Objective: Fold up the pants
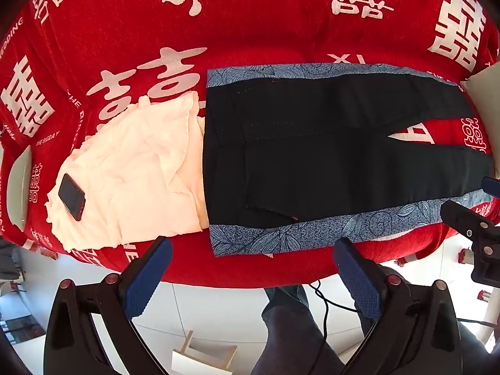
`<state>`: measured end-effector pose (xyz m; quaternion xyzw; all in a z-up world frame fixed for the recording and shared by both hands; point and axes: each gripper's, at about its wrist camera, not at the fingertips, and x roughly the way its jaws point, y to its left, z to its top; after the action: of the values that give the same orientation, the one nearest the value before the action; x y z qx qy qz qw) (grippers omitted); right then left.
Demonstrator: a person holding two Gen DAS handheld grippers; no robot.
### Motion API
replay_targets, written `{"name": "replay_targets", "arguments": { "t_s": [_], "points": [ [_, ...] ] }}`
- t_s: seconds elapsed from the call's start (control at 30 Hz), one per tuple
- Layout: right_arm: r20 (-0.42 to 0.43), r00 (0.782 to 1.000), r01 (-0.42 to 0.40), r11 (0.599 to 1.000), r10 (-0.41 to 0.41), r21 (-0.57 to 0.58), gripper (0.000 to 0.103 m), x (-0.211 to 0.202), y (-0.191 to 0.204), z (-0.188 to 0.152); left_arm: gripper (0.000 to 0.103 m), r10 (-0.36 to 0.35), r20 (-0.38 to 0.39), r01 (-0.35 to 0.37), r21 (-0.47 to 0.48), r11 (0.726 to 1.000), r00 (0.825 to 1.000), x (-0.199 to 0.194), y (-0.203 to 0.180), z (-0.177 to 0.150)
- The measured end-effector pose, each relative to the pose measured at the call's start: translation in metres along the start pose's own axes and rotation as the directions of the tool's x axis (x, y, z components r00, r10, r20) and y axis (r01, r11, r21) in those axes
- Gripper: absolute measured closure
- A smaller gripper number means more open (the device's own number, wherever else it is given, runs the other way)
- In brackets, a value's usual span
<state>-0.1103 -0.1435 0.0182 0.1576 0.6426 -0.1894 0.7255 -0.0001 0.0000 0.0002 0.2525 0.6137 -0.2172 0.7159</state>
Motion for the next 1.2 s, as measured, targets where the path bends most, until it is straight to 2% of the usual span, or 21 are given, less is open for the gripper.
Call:
{"name": "replay_targets", "arguments": {
  "t_s": [0.5,0.77,0.8,1.0,1.03,1.2],
  "points": [
    [0.021,0.999,0.050,0.999,-0.050,0.012,0.000,-0.009,0.002,-0.002,0.000,-0.013,0.034,0.012,0.012,1.000,0.999,-0.005,0.001,-0.001],
    [0.039,0.995,0.095,0.995,-0.096,0.009,0.000,-0.015,0.007,-0.005,0.000,-0.022,0.018,0.021,0.043,0.999,1.000,-0.008,0.005,0.000],
    [0.041,0.994,0.102,0.995,-0.103,0.011,0.000,-0.016,0.008,-0.006,0.000,-0.007,0.005,0.007,0.049,0.999,1.000,-0.007,0.007,0.001],
    [0.034,0.991,0.126,0.991,-0.127,0.046,0.000,-0.012,0.010,-0.009,0.000,-0.027,0.012,0.027,0.074,0.997,1.000,-0.002,0.008,0.007],
    [0.033,0.991,0.127,0.990,-0.129,0.055,0.000,-0.011,0.010,-0.009,0.000,-0.034,0.034,0.031,0.078,0.996,0.999,-0.002,0.007,0.007],
    [0.020,0.992,0.125,0.989,-0.128,0.082,0.000,-0.003,0.006,-0.010,0.000,-0.038,0.024,0.036,0.100,0.994,0.999,0.004,0.002,0.009]
  ]
}}
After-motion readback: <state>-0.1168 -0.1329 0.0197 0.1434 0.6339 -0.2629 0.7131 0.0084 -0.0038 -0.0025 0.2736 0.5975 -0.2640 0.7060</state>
